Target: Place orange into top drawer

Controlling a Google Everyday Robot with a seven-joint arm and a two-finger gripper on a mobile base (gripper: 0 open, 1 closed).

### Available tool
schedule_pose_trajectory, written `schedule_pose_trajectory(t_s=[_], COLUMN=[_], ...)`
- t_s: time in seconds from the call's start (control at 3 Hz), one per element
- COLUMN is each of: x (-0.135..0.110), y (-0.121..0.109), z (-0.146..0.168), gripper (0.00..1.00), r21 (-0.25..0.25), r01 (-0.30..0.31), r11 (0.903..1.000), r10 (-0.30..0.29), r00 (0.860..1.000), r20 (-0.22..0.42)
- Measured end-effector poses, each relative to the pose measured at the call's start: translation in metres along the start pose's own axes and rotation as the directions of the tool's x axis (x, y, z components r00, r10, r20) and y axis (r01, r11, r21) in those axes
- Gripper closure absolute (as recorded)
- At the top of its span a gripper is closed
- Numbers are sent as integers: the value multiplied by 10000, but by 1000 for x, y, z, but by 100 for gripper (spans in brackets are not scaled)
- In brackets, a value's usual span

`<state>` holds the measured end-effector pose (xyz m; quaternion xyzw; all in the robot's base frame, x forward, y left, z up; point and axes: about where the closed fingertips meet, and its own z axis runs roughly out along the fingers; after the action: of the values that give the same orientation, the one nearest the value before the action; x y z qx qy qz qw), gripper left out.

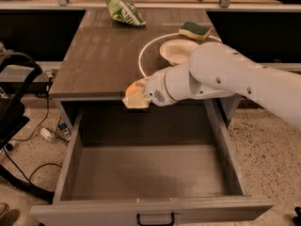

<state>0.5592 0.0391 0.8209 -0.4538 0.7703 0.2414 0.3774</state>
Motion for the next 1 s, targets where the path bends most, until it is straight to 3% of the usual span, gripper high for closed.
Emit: schedule_pose_trajectory(t_s=[1.0], x=[0], y=[0], z=[0], gripper=[100], r21=[3], r01=[4], r11=[10000], r10=[-4], r00=[10000], r20=[2])
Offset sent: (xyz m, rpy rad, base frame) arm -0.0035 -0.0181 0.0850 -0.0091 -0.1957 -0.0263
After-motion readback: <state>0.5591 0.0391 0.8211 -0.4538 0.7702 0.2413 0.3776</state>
